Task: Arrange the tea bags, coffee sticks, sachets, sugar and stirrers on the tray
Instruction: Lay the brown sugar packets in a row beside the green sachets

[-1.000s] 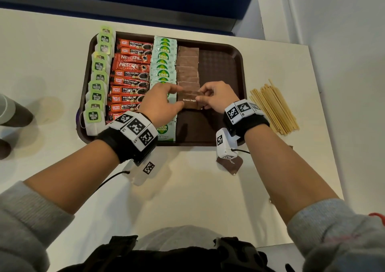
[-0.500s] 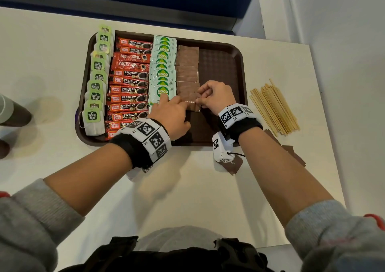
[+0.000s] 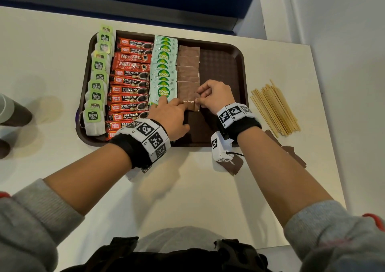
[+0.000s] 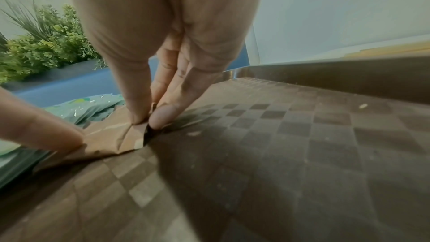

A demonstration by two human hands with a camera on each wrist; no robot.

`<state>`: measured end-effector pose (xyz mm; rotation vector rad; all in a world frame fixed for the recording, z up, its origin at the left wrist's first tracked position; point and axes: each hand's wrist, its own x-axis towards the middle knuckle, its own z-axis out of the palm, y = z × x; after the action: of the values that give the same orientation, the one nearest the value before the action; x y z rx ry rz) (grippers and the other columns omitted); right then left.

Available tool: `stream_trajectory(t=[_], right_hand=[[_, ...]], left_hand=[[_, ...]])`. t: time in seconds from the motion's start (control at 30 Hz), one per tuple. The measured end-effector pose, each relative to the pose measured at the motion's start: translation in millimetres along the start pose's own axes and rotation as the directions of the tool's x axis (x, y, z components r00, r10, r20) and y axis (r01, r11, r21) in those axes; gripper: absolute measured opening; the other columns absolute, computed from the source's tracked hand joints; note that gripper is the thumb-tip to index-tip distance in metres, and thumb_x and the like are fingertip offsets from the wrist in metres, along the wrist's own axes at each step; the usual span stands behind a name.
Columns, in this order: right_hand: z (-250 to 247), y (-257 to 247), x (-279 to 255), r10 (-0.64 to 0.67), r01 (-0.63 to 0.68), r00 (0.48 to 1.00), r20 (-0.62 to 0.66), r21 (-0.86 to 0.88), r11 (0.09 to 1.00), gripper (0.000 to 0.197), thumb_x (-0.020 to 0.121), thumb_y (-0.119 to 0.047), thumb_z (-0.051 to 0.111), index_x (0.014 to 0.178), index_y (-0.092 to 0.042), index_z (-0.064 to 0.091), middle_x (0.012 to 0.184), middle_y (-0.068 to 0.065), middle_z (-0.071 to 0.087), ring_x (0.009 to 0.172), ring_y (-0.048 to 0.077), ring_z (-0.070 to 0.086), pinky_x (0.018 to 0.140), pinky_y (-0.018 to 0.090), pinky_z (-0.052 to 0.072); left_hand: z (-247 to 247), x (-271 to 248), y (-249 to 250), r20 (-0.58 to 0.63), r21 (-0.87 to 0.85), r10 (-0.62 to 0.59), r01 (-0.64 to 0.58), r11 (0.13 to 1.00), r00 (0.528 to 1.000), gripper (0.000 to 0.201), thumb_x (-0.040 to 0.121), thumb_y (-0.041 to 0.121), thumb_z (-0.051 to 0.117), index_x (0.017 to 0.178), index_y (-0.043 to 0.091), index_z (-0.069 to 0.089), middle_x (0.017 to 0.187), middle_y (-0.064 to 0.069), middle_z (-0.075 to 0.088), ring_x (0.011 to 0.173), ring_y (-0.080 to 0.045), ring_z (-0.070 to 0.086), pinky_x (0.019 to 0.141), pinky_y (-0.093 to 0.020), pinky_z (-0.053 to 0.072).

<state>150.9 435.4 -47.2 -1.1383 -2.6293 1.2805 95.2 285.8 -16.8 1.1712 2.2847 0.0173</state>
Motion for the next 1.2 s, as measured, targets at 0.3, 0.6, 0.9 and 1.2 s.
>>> stream_trajectory(t=[0.3,0.6,0.9,1.2], right_hand=[[-24,-8,-10,-0.043,0.04,0.999,-0.027,-0.102,0.994,0.02,0.074,-0.021,0.078,0.089,-0.017,0.066,0.076,-0.004,0.066,0.069,0.004,0.06,0.067,0.014,0.047],[-68,17,-64,0.082,-0.073,0.996,0.036,-0.199,0.977,0.026,0.074,-0.025,0.078,0.096,-0.021,0.066,0.083,-0.008,0.063,0.078,0.007,0.059,0.076,0.022,0.048],[-102,97,-149,0.344,-0.374,0.919,-0.19,-0.15,0.915,0.063,0.066,-0.025,0.084,0.121,-0.017,0.055,0.118,0.004,0.053,0.112,0.018,0.051,0.096,0.029,0.042],[-133,168,-219,0.622,-0.616,0.768,-0.149,-0.436,0.656,0.125,0.051,-0.056,0.084,0.146,-0.013,0.015,0.145,0.014,0.022,0.135,0.036,0.021,0.106,0.05,0.033]], left_hand=[[-6,-5,5,-0.106,-0.088,-0.005,-0.005,0.996,0.994,0.054,0.087,0.038,0.058,0.136,0.017,0.044,0.134,-0.007,0.046,0.124,-0.032,0.033,0.101,-0.044,0.037],[4,-22,50,-0.084,-0.242,0.209,-0.224,0.944,0.974,0.055,0.079,0.024,0.072,0.129,0.018,0.048,0.127,-0.009,0.05,0.119,-0.027,0.047,0.096,-0.034,0.038],[59,-42,107,0.173,-0.032,0.415,-0.416,0.909,0.893,0.048,0.086,0.016,0.063,0.131,0.013,0.047,0.131,-0.01,0.048,0.119,-0.031,0.049,0.097,-0.035,0.039],[95,-31,153,0.069,0.082,0.349,-0.354,0.932,0.935,0.049,0.086,0.015,0.065,0.131,0.011,0.048,0.125,-0.013,0.047,0.116,-0.034,0.047,0.095,-0.041,0.043]])
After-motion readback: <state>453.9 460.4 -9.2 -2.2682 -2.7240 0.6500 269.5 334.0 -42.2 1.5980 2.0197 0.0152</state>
